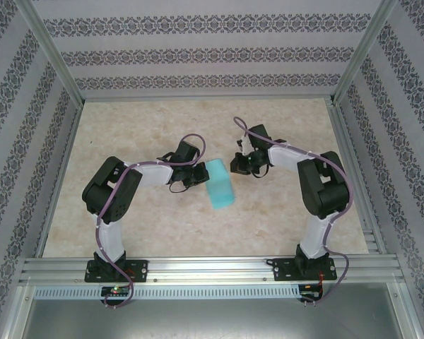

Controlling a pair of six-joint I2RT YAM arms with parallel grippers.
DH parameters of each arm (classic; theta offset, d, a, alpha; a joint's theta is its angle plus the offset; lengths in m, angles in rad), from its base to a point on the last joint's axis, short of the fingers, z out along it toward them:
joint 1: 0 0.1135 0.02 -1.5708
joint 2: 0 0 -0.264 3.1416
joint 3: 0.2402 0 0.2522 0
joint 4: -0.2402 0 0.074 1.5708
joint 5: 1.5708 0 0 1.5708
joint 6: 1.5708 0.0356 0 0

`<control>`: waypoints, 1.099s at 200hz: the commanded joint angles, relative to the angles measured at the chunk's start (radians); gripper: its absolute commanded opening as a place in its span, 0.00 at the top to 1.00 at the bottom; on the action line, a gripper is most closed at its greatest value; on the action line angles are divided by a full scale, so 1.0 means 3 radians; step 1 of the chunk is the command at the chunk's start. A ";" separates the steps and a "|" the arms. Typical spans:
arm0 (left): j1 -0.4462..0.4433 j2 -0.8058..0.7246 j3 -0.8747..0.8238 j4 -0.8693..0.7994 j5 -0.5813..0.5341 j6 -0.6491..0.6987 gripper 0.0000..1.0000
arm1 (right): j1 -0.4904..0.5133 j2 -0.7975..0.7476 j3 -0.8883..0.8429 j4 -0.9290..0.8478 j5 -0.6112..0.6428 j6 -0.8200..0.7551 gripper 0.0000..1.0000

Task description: Fold a paper plane with a square sheet of paper (pick it up from the middle)

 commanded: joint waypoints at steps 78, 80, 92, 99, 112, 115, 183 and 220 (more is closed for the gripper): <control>-0.0014 0.0376 -0.0192 -0.0599 -0.0329 0.0081 0.93 | 0.0345 0.0501 0.0348 0.0339 -0.0167 0.0276 0.91; -0.0011 0.0376 -0.0192 -0.0604 -0.0330 0.0081 0.93 | 0.0336 0.0509 0.0348 0.0342 -0.0164 0.0279 0.91; -0.0011 0.0376 -0.0192 -0.0611 -0.0337 0.0083 0.93 | 0.0289 0.0562 0.0333 0.0380 -0.0159 0.0289 0.91; -0.0013 0.0376 -0.0195 -0.0615 -0.0343 0.0084 0.93 | 0.0253 0.0587 0.0316 0.0414 -0.0158 0.0301 0.91; -0.0011 0.0371 -0.0207 -0.0615 -0.0349 0.0082 0.93 | 0.0168 0.0613 0.0253 0.0487 -0.0136 0.0328 0.91; -0.0013 0.0371 -0.0211 -0.0611 -0.0349 0.0078 0.93 | 0.0148 0.0612 0.0238 0.0501 -0.0126 0.0335 0.91; -0.0011 0.0361 -0.0224 -0.0622 -0.0350 0.0112 0.94 | -0.0009 0.0260 0.0088 0.0691 0.0192 0.0501 0.93; -0.0012 0.0340 -0.0210 -0.0652 -0.0352 0.0124 0.94 | 0.0199 0.0120 0.0196 0.0905 0.0238 0.0656 0.92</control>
